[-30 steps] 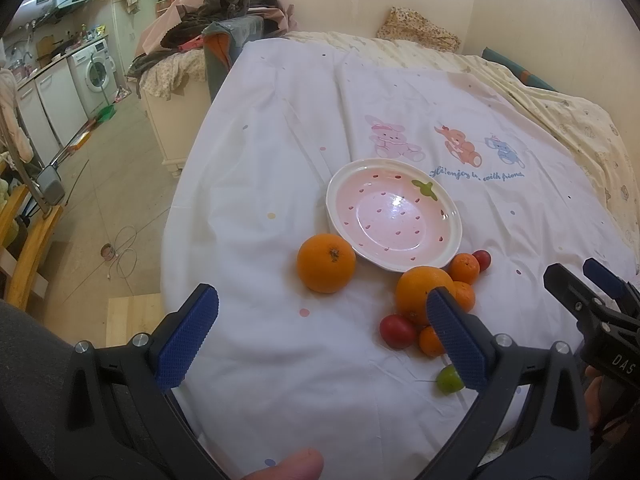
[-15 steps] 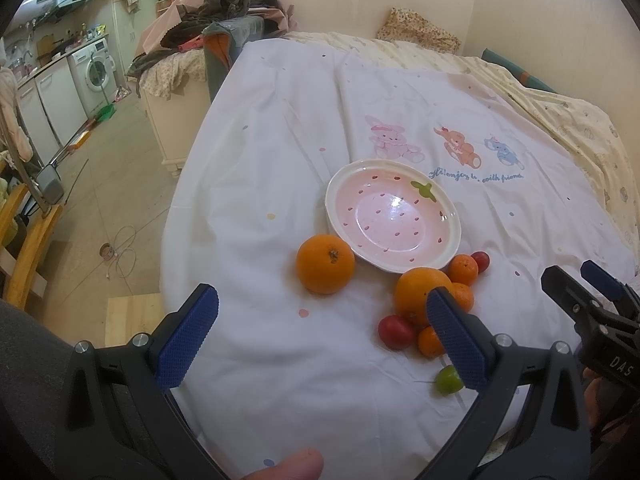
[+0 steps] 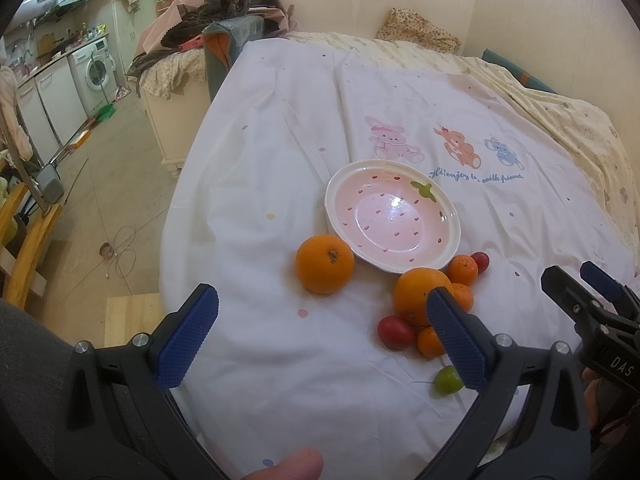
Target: Organize fruits
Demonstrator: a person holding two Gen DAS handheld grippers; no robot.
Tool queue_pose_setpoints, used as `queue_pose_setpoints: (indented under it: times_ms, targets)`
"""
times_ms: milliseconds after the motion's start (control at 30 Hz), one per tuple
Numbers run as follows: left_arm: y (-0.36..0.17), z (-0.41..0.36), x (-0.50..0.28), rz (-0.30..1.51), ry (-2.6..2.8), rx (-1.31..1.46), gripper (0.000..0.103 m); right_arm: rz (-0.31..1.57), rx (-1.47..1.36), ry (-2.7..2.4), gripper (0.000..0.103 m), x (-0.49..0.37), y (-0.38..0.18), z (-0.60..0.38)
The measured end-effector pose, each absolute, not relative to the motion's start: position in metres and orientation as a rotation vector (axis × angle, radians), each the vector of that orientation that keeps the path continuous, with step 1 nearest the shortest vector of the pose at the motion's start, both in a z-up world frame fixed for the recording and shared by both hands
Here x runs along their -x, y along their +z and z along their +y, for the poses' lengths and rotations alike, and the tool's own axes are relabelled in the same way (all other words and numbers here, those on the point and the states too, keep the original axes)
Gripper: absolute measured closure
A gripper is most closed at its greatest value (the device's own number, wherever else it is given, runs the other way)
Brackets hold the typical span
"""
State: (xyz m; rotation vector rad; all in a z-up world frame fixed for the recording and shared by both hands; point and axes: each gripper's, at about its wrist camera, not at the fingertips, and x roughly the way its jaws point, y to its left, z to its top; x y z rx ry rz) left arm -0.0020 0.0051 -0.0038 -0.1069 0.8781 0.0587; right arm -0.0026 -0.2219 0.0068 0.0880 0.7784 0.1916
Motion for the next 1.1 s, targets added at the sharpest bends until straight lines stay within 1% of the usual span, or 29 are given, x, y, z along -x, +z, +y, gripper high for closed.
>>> queue_pose_setpoints:
  times_ms: [267,467,633,833,900,967,1000,1067,1100]
  targets:
    - [-0.003,0.004,0.002,0.879,0.064,0.111,0.0,0.789,-0.095,0.197,0.0,0.002,0.005,-0.219]
    - [-0.005,0.007,-0.002,0.896,0.09,0.12,0.0,0.832,-0.128,0.207,0.0,-0.004,0.001,-0.221]
    - [-0.008,0.011,-0.008,0.929,0.113,0.148,0.0,0.945,-0.191,0.241,0.0,-0.018,-0.009,-0.227]
    - [-0.017,0.018,-0.013,0.982,0.142,0.166,0.0,1.182,-0.333,0.309,0.0,-0.05,-0.037,-0.228]
    - [-0.02,0.023,-0.014,1.002,0.148,0.186,0.0,1.259,-0.407,0.339,0.005,-0.062,-0.052,-0.224]
    - [-0.024,0.026,-0.016,1.019,0.157,0.205,0.0,1.331,-0.467,0.357,0.015,-0.073,-0.068,-0.216]
    - [-0.025,0.028,-0.016,1.025,0.16,0.211,0.0,1.359,-0.489,0.363,0.016,-0.078,-0.073,-0.212]
    - [-0.028,0.03,-0.018,1.038,0.165,0.223,0.0,1.404,-0.501,0.36,0.024,-0.086,-0.083,-0.202]
    - [-0.029,0.031,-0.018,1.044,0.166,0.228,0.0,1.426,-0.504,0.355,0.025,-0.091,-0.088,-0.198]
